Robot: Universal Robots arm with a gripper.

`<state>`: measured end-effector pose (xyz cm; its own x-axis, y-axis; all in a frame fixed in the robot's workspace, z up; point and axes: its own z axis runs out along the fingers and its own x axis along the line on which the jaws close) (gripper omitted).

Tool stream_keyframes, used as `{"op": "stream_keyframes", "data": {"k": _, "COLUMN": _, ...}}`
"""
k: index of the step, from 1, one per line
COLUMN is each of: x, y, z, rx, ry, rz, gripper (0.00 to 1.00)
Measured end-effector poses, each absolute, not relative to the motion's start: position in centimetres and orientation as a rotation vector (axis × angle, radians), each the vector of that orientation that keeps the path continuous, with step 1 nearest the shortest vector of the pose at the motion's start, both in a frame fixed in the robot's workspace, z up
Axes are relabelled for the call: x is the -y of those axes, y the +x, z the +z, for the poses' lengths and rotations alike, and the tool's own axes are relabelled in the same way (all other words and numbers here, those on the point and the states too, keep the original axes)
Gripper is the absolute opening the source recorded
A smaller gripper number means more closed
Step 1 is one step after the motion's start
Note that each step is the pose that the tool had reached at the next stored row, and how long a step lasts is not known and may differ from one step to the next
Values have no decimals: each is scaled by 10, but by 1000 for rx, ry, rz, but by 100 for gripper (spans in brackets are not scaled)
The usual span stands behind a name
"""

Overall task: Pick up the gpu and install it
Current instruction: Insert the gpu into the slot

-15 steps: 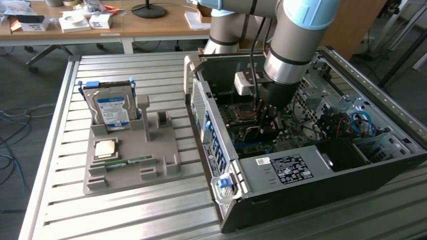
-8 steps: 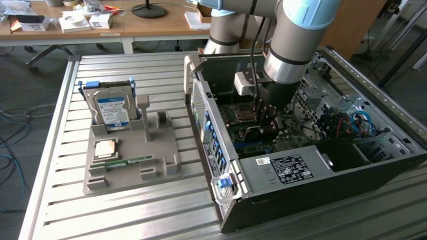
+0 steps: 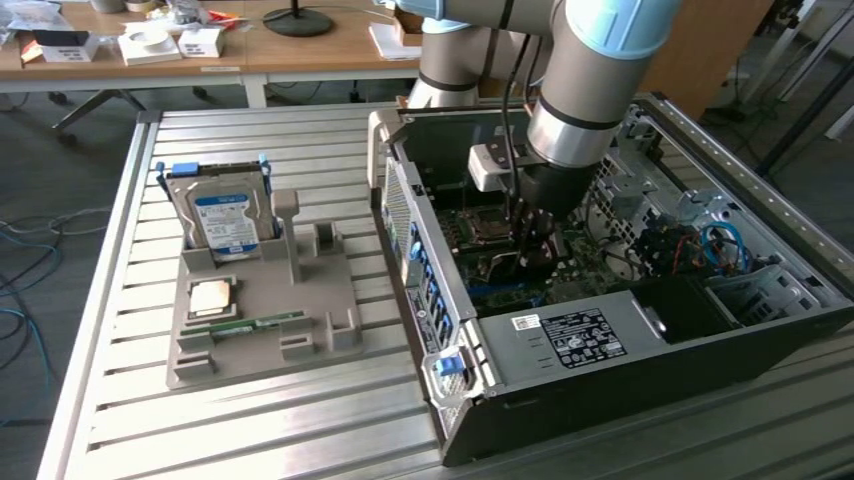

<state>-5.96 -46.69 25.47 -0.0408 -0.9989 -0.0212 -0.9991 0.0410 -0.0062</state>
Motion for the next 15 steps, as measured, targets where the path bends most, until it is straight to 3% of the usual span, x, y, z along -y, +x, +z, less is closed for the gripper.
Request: {"op": "stream_keyframes", "data": {"k": 15, "x": 465, "y": -60, "z": 254, "rx": -2240, "ry": -2173, "rz": 18, "gripper": 26}}
